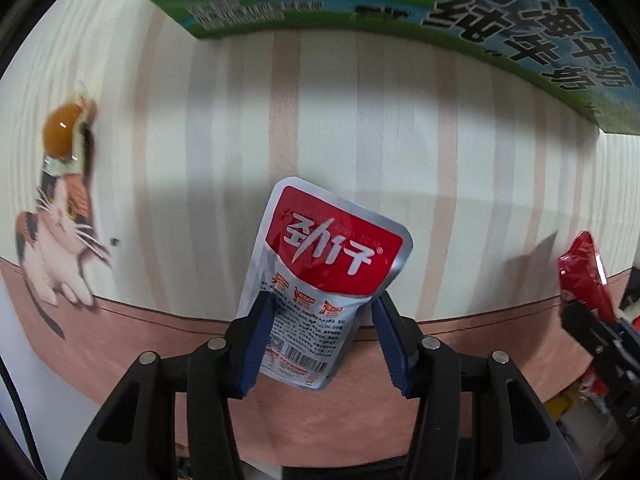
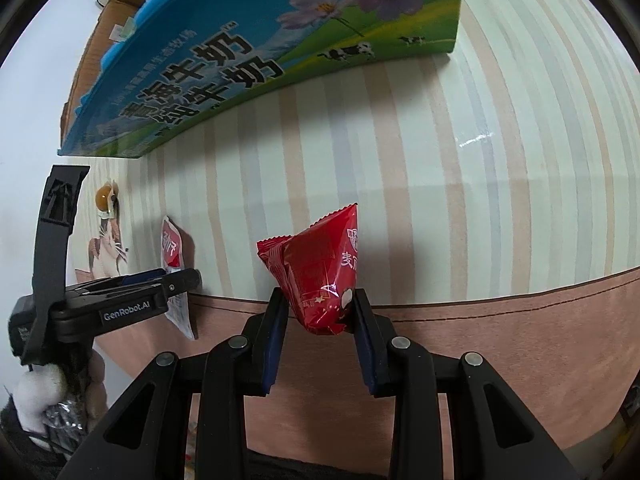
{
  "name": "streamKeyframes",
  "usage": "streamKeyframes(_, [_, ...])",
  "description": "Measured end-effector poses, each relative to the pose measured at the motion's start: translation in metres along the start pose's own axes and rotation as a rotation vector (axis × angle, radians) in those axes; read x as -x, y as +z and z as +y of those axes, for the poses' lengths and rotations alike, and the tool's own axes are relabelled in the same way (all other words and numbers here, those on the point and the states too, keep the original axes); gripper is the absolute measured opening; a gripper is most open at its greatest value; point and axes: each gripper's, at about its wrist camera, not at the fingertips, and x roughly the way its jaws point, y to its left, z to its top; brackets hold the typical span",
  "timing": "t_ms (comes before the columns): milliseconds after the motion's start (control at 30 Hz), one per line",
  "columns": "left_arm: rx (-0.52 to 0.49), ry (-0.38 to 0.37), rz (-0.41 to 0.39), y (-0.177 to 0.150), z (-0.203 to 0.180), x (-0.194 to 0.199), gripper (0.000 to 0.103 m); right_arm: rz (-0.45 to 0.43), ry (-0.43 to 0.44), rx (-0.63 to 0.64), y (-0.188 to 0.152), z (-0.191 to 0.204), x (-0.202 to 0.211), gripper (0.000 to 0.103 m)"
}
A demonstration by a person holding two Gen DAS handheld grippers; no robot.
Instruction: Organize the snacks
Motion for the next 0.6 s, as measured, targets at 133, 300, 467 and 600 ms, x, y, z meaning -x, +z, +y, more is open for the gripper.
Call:
streamKeyframes(133, [-0.014,-0.002,-0.049,-0.004,-0.006,0.035,0.034,-0.018,0.008,0.012,0.001,0.003,0.009,0.034])
streamKeyframes(300, [-0.010,-0.034,-0.078,-0.016,-0.012,0.056,0.029,-0.037,0.016,0.027,0.000,0.006,0.021,0.034])
streamKeyframes(467, [-0.035,-0.053,-0.039,-0.028,-0.008,0.045,0.028,-0.048,0.023,0.047,0.000,0.013,0.031,0.034])
streamKeyframes(600, [-0.058,-0.007,0.024,-0.023,0.007,0.013,0.033,-0.043,0.028,0.056,0.000,0.014,0.033,0.034])
